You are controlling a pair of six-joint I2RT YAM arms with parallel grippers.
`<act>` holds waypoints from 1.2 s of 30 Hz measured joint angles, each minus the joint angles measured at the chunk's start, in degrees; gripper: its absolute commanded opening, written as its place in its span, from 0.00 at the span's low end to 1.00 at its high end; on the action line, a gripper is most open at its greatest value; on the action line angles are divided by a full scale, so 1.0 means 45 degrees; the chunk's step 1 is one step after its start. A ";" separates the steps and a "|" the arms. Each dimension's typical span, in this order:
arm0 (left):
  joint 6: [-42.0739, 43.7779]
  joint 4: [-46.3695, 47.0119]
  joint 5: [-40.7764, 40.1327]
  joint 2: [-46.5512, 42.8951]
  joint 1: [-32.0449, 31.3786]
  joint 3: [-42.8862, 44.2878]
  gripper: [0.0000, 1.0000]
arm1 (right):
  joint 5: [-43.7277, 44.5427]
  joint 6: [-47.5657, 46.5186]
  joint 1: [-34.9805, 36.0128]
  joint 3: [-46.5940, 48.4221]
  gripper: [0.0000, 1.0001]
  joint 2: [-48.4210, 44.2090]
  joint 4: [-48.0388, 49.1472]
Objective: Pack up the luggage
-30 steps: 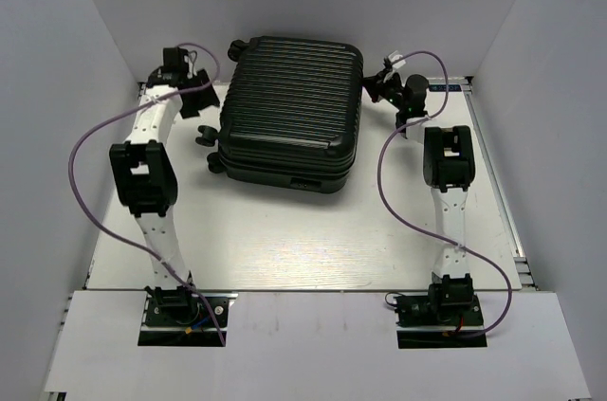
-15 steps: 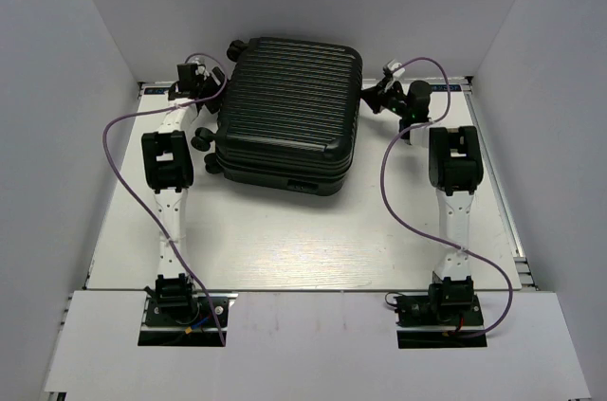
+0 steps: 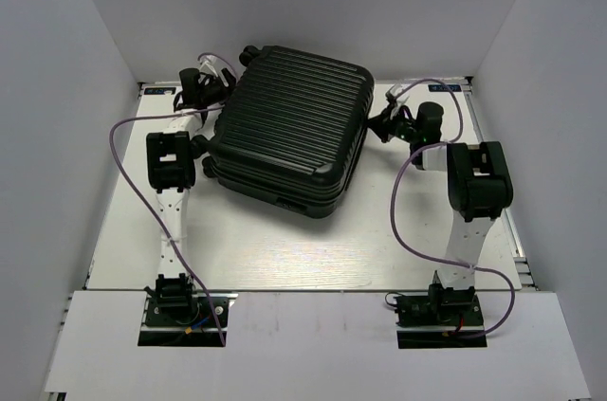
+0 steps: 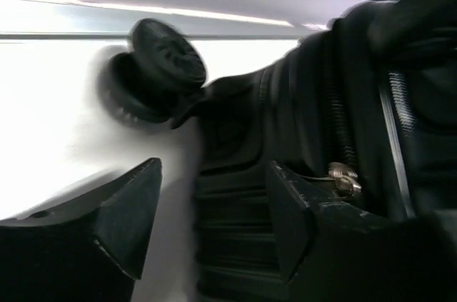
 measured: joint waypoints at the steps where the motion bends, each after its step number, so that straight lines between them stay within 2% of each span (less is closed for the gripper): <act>1: -0.0209 0.0335 0.0389 0.0000 0.0000 -0.0073 0.70 | 0.0044 -0.0024 0.0019 -0.0427 0.00 -0.0325 0.0024; 6: -0.1545 0.1831 0.2030 0.0005 0.0000 -0.0704 0.67 | 0.0996 0.0010 0.0544 -0.2963 0.00 -0.2327 0.0185; 12: -0.5323 0.5323 0.2885 0.0379 0.0039 -0.1064 0.67 | 0.2336 0.0340 0.1394 -0.3968 0.00 -0.3648 -0.0665; 15: -0.7023 0.6504 0.3201 0.0452 0.0180 -0.1452 0.76 | 0.3963 0.0403 0.2025 -0.4454 0.00 -0.4405 -0.1166; 16: -0.7572 0.6829 0.3322 0.0452 0.0209 -0.1632 1.00 | 0.4658 0.0403 0.2302 -0.4707 0.00 -0.4784 -0.1316; 21: -1.0244 0.8048 0.3891 0.0350 0.0223 -0.2856 1.00 | 0.8165 0.0180 0.3623 -0.6178 0.00 -0.7091 -0.2701; 24: -1.0394 0.8325 0.4425 0.0029 0.0151 -0.3687 1.00 | 0.9360 0.0092 0.4289 -0.6470 0.00 -0.7936 -0.3993; 26: -0.9632 0.7101 0.4673 -0.0403 0.0151 -0.4031 1.00 | 0.9724 0.0121 0.4614 -0.6567 0.00 -0.8369 -0.4624; 27: -0.8568 0.5493 0.4731 -0.0826 0.0180 -0.4085 1.00 | 0.9913 0.0189 0.4770 -0.6596 0.00 -0.8529 -0.4877; 30: -0.3201 -0.1559 0.3483 -0.2171 0.0238 -0.3177 1.00 | 1.0375 0.0398 0.5042 -0.6596 0.00 -0.8791 -0.5382; 32: -0.0262 -0.4925 0.1617 -0.3089 0.0112 -0.2623 1.00 | 1.0579 0.0593 0.5124 -0.6698 0.00 -0.8913 -0.5391; 34: 0.1579 -0.6688 -0.0272 -0.4507 -0.0015 -0.3220 1.00 | 1.0676 0.0797 0.5173 -0.7004 0.00 -0.9194 -0.5323; 36: 0.2676 -0.7907 -0.1297 -0.5926 -0.0024 -0.3818 1.00 | 1.0690 0.1039 0.5241 -0.7320 0.00 -0.9627 -0.5382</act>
